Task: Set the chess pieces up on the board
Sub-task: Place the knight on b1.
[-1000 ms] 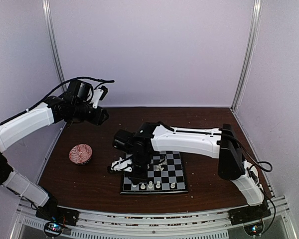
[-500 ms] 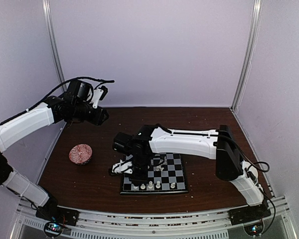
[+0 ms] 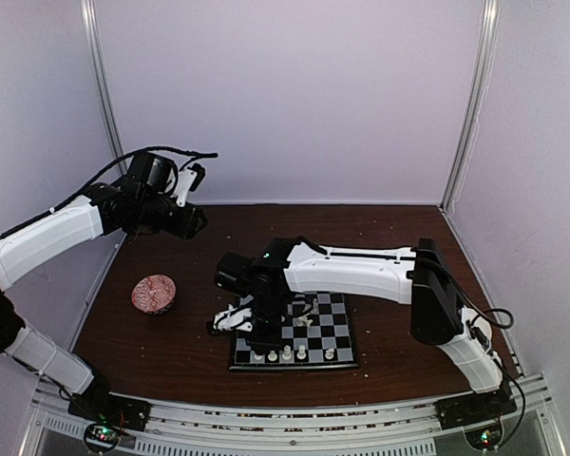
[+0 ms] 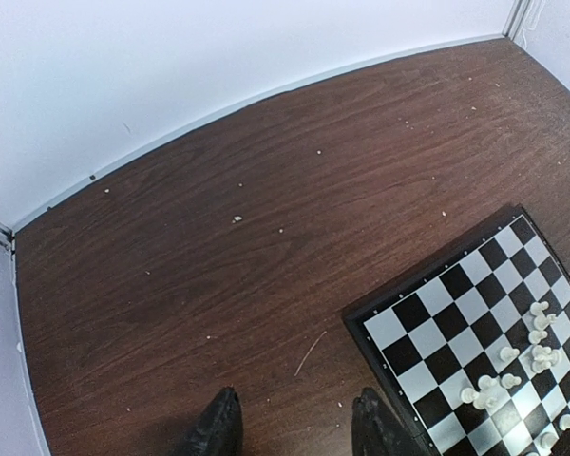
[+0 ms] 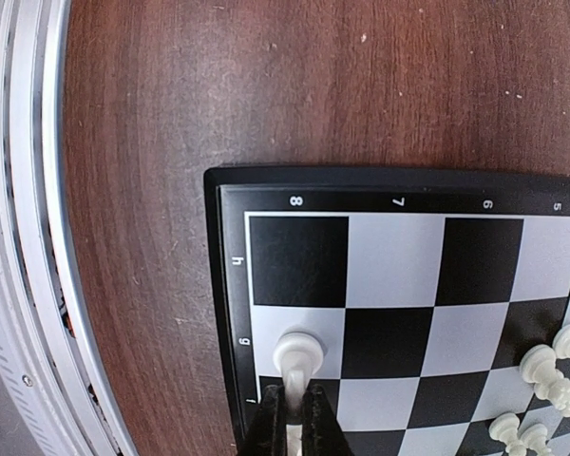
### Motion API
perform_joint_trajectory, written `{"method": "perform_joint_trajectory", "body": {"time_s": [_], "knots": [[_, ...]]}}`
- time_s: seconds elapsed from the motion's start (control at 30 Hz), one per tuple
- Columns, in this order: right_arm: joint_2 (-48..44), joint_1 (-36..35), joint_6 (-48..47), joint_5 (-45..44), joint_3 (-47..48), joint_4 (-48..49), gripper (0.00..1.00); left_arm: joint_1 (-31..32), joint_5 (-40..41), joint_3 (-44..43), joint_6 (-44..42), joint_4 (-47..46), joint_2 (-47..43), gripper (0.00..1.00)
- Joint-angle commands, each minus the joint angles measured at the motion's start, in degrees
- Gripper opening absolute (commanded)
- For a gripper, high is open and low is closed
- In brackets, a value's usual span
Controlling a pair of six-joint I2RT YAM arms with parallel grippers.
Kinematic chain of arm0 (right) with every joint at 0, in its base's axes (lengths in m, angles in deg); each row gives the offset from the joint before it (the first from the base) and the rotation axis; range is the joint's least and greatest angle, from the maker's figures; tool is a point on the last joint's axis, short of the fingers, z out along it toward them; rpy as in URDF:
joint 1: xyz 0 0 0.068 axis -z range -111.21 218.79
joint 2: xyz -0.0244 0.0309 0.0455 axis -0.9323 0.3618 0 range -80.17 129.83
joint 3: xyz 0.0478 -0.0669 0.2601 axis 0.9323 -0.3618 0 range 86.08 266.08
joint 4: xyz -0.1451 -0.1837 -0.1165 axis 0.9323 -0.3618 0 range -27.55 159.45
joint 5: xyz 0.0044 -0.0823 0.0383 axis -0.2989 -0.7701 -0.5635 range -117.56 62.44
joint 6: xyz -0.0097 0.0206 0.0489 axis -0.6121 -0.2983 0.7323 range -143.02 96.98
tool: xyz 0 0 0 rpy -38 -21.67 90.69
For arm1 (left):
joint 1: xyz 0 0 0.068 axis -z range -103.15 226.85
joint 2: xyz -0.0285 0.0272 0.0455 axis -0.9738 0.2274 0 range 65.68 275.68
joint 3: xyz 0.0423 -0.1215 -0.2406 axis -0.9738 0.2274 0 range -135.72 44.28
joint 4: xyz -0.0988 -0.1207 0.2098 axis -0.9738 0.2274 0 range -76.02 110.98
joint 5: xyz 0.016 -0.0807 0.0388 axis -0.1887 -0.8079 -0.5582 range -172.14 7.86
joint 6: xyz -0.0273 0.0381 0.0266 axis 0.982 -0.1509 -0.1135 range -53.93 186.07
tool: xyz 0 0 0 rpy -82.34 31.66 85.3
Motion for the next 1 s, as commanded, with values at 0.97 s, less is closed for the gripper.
{"method": "perform_joint_trajectory", "body": {"time_s": [0.97], "knots": [[-14.2, 5.4, -0.2, -0.6, -3.3, 0.5, 0.34, -1.0, -1.0, -1.6, -0.3, -0.6, -0.5, 0.4]]}}
